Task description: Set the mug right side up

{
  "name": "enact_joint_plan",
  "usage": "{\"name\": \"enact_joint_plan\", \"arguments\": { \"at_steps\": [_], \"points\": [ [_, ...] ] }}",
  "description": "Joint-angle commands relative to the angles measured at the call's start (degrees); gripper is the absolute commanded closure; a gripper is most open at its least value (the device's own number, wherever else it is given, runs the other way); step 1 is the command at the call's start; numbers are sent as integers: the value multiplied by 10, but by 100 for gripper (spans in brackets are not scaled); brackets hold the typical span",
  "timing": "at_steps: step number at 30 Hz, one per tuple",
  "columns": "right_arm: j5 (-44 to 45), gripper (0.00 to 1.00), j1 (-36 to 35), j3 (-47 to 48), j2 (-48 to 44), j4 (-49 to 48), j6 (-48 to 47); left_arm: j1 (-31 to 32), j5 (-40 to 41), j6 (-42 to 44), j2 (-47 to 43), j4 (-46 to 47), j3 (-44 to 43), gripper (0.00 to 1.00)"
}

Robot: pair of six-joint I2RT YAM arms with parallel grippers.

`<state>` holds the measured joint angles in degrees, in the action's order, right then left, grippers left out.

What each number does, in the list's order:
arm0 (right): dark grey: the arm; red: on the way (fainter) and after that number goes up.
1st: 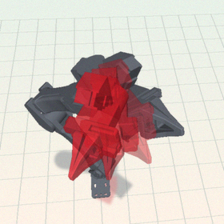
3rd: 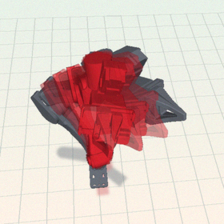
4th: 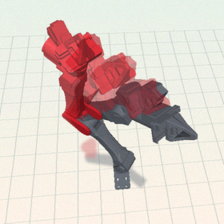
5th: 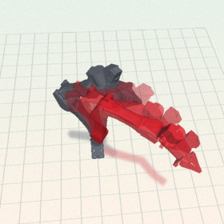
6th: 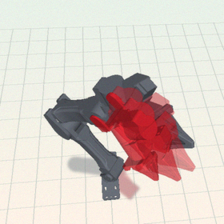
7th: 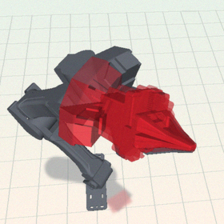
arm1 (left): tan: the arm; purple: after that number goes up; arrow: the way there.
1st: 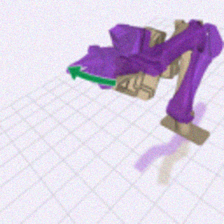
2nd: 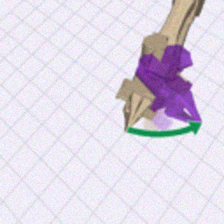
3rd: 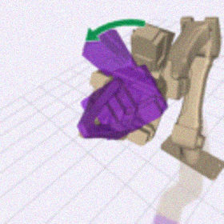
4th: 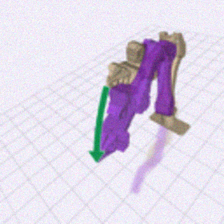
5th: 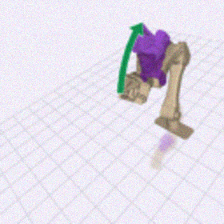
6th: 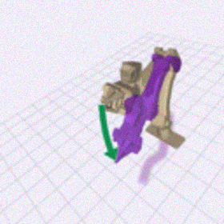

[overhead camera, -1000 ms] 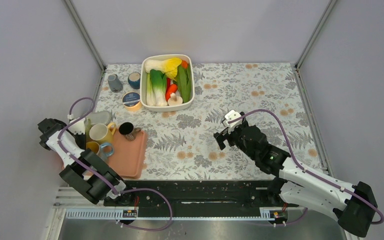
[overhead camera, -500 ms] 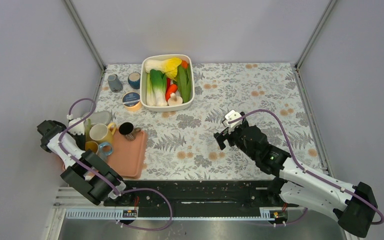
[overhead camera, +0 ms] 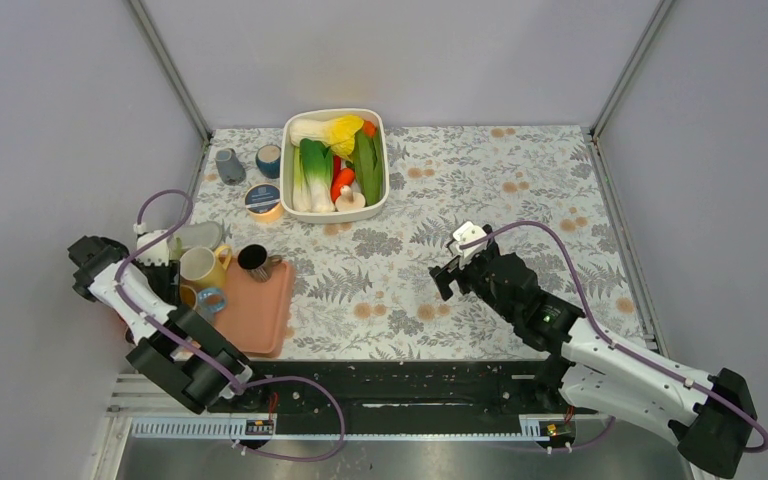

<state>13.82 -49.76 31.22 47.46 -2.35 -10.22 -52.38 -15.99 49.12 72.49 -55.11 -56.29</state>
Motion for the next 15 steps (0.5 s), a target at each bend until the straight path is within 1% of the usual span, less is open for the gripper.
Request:
{"name": "enact_joint_plan", "arguments": {
  "at_steps": [1,6,8,10,12,14,15],
  "points": [
    [-14,1,3,-7,-14,-33,2,2,-44,15,-27,-54,-57,48],
    [-11,1,3,-15,-16,-44,15,28,-75,7,-56,-125,-108,47],
    [4,1,2,-12,-13,-40,25,44,-86,-13,-64,-138,-135,46],
    [25,1,3,-3,-10,-25,42,68,-89,-56,-65,-142,-156,46],
    [42,1,3,-2,-7,-17,60,111,-73,-103,-63,-132,-171,45],
    [56,0,3,-3,0,-17,72,172,-39,-160,-55,-108,-188,43],
    [63,1,3,0,4,-16,76,208,-20,-188,-48,-93,-197,41]
  ]
}}
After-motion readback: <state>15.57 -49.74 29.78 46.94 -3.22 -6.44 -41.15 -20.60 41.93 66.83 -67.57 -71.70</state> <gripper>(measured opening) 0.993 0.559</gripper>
